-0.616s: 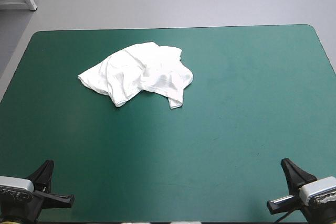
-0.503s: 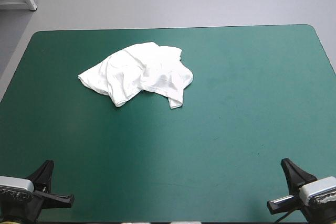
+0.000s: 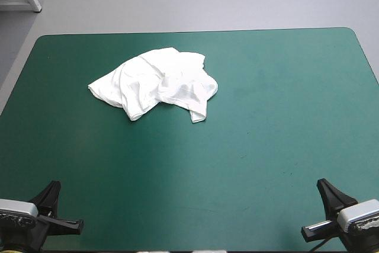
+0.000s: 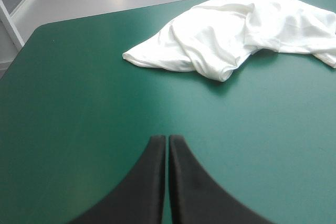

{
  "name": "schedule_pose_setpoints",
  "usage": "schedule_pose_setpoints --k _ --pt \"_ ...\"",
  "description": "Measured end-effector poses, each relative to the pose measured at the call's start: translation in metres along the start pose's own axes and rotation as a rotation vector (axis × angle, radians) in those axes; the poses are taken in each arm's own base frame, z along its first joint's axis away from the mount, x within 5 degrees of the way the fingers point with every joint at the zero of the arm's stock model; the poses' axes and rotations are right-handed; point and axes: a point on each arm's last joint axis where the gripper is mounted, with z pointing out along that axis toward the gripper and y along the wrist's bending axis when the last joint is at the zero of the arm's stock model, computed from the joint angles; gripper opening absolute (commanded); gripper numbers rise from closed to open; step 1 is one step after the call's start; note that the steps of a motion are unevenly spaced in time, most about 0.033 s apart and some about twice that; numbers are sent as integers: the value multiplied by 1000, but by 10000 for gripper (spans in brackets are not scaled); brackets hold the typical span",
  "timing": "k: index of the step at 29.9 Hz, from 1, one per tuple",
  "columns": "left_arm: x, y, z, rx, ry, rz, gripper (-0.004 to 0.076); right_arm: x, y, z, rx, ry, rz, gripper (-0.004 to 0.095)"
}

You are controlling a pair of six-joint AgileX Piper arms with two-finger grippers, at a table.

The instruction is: Fold the cloth

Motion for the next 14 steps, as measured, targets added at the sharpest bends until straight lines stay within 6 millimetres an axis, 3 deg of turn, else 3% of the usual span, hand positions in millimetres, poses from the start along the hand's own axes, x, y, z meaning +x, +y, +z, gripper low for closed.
schedule_pose_setpoints --k 6,14 --pt "-2 0 -1 7 17 -39 55 0 0 0 0 0 0 -17" --pt "-47 3 11 42 103 -71 372 0 0 0 0 0 0 -17"
